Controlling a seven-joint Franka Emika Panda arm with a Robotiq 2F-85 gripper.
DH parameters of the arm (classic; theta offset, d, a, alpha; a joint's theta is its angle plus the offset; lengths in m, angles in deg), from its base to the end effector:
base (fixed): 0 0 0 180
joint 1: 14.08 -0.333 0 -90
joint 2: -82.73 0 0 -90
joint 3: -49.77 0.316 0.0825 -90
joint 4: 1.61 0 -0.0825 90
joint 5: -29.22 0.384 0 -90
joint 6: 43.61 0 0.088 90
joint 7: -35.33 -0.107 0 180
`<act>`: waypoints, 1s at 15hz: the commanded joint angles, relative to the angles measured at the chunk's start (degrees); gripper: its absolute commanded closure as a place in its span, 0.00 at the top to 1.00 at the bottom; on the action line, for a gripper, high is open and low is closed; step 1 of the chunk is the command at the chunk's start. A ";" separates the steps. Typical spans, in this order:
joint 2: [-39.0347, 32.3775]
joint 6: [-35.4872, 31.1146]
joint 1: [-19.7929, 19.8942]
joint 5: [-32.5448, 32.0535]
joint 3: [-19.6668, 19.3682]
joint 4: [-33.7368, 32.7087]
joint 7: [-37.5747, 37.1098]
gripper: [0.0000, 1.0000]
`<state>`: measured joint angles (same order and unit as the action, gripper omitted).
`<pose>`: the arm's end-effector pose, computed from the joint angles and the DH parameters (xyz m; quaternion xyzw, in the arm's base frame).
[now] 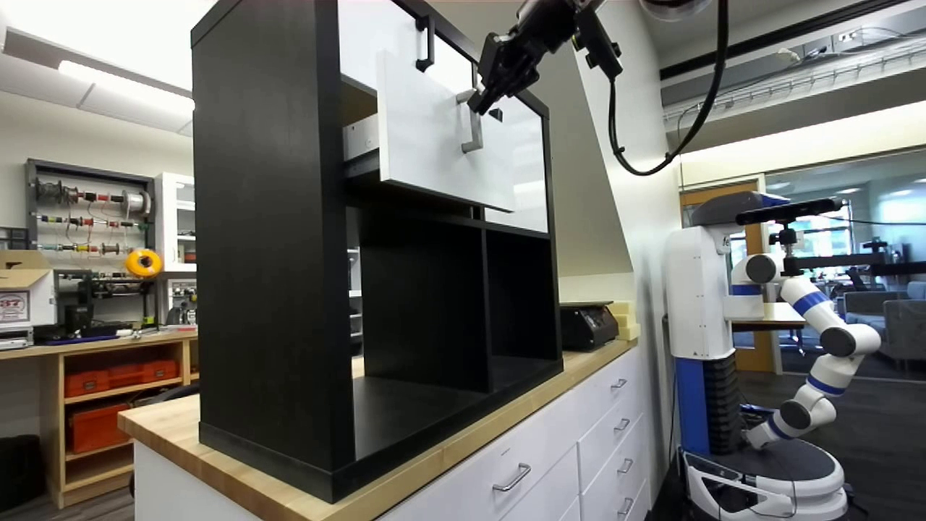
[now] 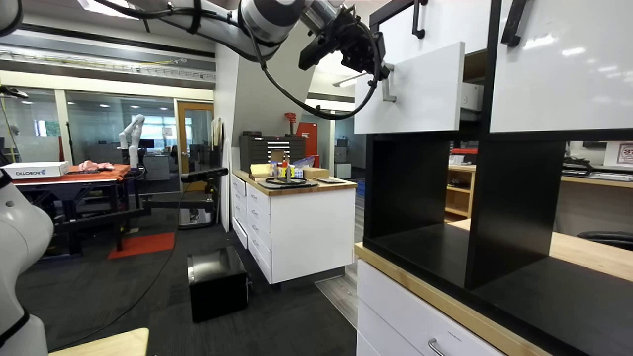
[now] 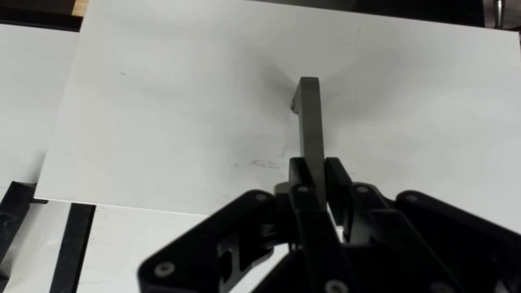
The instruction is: Close the bottom drawer of the cabinet
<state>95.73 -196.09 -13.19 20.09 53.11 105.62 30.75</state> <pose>0.5349 0.0319 0.7313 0.8712 0.0301 0.4882 0.0427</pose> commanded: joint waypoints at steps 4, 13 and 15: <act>-12.41 -6.71 0.06 1.01 -1.59 -4.85 1.83 0.04; -14.00 1.34 -0.65 1.98 -1.99 -4.01 4.12 0.66; -13.48 4.75 -0.66 2.83 -1.89 -4.34 5.18 0.79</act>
<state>79.29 -196.55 -13.36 21.07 51.61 99.81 33.26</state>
